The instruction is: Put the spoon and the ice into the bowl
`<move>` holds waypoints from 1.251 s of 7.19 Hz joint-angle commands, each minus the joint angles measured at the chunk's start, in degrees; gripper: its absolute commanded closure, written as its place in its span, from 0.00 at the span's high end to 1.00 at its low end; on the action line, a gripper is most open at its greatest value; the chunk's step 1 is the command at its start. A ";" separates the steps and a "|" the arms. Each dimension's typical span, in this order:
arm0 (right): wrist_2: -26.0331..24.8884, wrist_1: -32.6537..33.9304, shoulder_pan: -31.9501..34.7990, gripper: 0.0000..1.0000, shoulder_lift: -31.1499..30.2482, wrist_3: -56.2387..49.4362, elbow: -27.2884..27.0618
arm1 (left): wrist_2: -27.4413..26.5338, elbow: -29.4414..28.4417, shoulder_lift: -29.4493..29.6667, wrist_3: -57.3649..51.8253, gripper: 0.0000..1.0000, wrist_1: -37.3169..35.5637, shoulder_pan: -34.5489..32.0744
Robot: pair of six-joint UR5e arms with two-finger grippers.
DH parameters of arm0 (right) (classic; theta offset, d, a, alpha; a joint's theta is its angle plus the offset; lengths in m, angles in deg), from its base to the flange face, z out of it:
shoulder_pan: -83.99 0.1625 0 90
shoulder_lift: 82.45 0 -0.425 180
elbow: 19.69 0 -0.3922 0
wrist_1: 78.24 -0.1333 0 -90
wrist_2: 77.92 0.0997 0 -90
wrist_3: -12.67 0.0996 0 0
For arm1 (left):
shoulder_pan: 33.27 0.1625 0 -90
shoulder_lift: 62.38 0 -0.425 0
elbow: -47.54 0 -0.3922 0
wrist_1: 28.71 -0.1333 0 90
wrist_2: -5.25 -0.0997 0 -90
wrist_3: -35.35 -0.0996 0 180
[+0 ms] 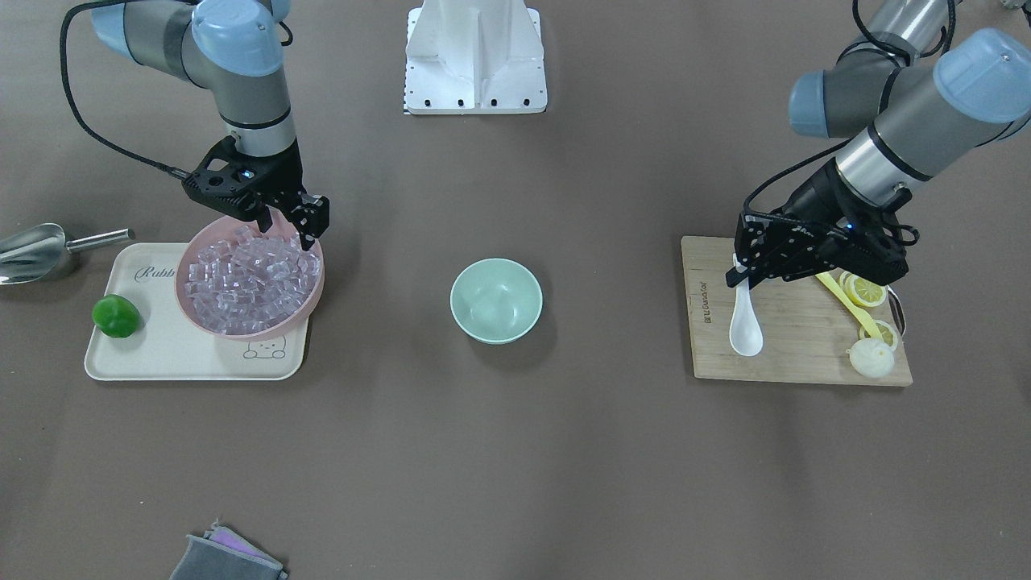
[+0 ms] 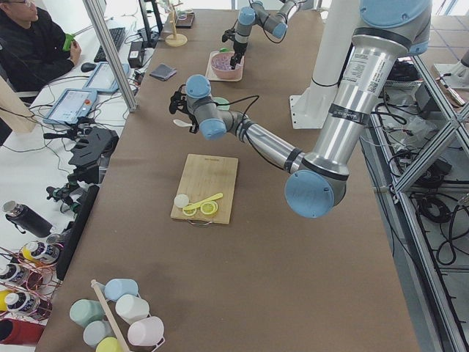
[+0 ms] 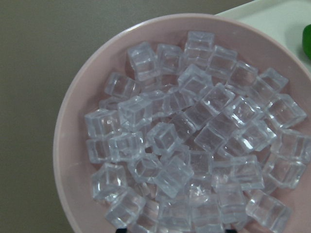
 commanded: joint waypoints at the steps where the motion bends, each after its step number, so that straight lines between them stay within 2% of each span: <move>1: 0.23 -0.01 0.02 0.75 1.04 2.63 1.49 | 0.00 0.03 0.09 0.00 0.00 0.00 0.00; 5: 0.58 -0.10 -0.07 0.75 1.93 3.96 3.08 | -0.09 0.11 0.17 -0.18 0.00 -0.09 0.09; 9: 5.93 -0.01 2.13 0.76 2.19 9.39 -1.04 | -0.44 0.11 0.18 -0.44 0.00 0.00 -0.70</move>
